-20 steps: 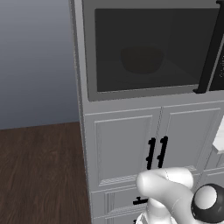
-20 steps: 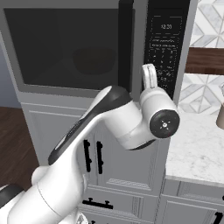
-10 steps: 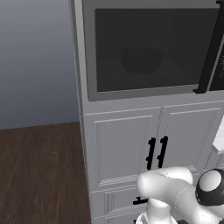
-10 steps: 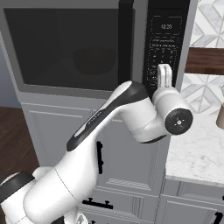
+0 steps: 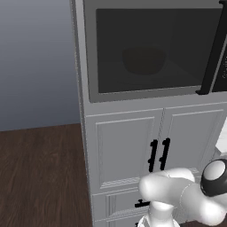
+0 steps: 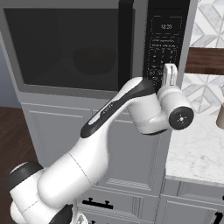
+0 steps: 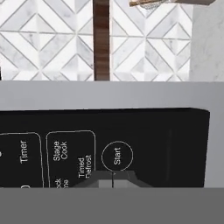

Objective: Open the microwave, place the bowl with waffle inside the microwave, then close the microwave door and turn it on.

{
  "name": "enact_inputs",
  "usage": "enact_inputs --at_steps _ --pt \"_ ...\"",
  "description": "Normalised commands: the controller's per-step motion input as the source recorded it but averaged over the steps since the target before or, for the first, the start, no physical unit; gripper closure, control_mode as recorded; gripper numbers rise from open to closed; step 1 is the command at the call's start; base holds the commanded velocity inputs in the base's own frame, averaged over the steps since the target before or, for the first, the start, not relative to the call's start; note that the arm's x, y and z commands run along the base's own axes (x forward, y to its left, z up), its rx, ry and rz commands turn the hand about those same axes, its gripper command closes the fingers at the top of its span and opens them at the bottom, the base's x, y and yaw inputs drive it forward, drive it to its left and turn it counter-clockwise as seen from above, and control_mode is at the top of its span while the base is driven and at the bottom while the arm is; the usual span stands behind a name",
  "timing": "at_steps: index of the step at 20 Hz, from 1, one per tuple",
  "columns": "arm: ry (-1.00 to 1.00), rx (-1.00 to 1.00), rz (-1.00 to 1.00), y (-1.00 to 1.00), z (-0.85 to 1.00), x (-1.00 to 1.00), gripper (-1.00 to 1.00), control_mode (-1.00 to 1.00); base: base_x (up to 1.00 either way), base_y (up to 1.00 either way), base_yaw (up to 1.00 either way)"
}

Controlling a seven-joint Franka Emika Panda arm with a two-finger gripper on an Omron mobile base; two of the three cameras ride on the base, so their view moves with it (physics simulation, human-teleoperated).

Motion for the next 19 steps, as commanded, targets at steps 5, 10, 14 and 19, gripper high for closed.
enact_inputs --at_steps 5,10,14,19 --pt "-0.01 0.09 -0.01 -0.20 -0.17 0.50 1.00 -1.00 0.00 0.00 0.00" --pt "-0.02 0.07 -0.01 -0.07 -0.35 0.40 1.00 -1.00 0.00 0.00 0.00" --pt "-0.03 0.07 -0.02 -0.05 -0.11 -0.24 1.00 -1.00 0.00 0.00 0.00" --pt "0.00 0.01 0.00 0.07 0.00 -0.97 1.00 -1.00 0.00 0.00 0.00"
